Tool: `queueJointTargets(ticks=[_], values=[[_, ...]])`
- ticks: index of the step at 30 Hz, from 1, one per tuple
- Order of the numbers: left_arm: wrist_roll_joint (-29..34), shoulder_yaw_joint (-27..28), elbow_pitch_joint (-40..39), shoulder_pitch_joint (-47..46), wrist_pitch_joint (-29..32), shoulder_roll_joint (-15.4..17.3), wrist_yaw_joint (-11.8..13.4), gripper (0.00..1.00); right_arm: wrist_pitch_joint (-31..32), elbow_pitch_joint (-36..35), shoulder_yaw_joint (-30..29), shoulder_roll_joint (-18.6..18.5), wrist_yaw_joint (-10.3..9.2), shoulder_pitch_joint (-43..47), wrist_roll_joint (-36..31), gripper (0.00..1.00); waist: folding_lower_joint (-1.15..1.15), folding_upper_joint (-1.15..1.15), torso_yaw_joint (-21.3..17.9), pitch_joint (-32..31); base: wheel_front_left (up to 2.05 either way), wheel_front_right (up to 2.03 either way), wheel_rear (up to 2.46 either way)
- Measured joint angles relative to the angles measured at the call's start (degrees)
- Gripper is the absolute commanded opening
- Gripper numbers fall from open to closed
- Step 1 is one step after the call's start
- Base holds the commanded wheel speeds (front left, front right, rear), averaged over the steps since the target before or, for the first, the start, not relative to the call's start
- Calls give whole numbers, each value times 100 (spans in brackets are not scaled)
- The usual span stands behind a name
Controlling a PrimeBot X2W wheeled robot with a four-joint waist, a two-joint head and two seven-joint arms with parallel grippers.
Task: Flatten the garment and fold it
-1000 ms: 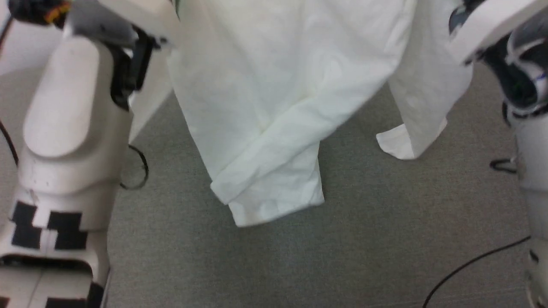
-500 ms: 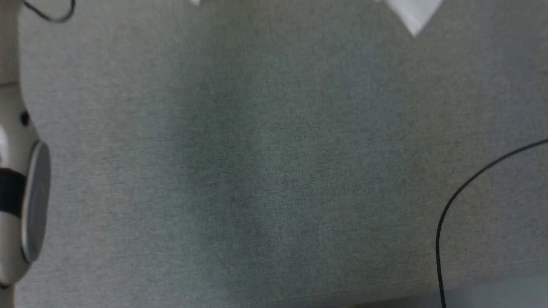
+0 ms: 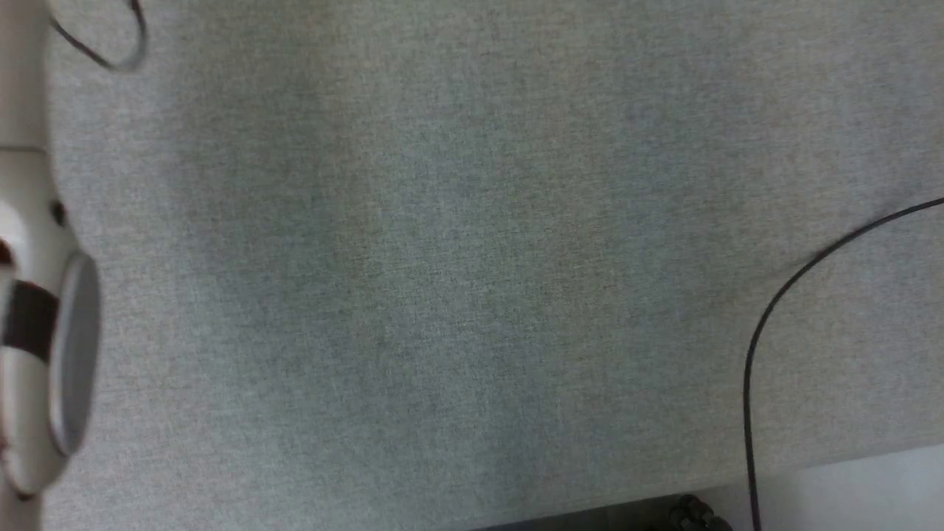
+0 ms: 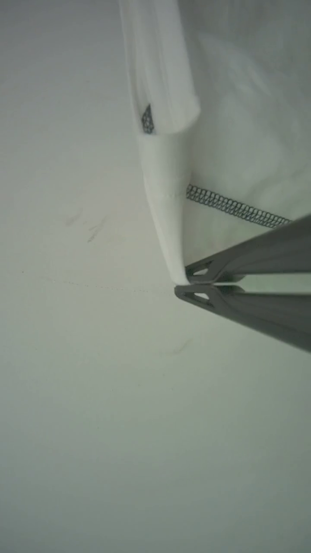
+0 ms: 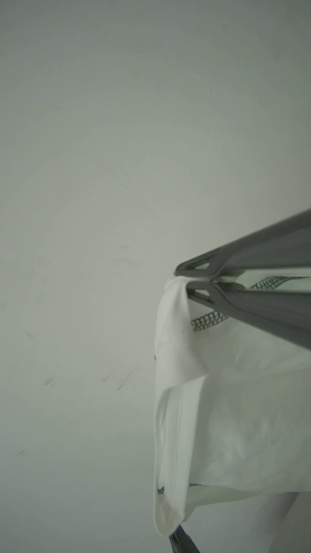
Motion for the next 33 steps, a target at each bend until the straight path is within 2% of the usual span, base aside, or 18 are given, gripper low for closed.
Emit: queueJointTargets(ticks=[7,11,13,19,25,33], values=[[-358,175,240,1116,-322,-201,-153,0,-177,368,576,30,-2,816,348,0,-2,0,57,-128,0,0,0],[-499,276,186,2058,-400,-328,-259,0,-241,241,918,10,-25,1655,643,0,-3,0,101,-421,0,0,0],[-533,407,-133,2642,-399,-328,-276,0,-249,15,1102,-10,-42,2187,783,0,-2,0,133,-618,0,0,0],[-479,817,-1594,4652,-400,-385,-313,0,-281,-1116,1438,-212,-42,3944,996,0,-4,0,227,-1342,0,0,0],[-283,990,-3099,6480,-400,-571,-236,0,-277,-2371,1443,-468,-43,5582,943,0,-5,0,279,-2096,0,0,0],[-59,1022,-4688,8241,-280,-557,136,0,277,-4314,1095,-512,-43,7665,438,0,-4,0,323,-2940,0,0,0]])
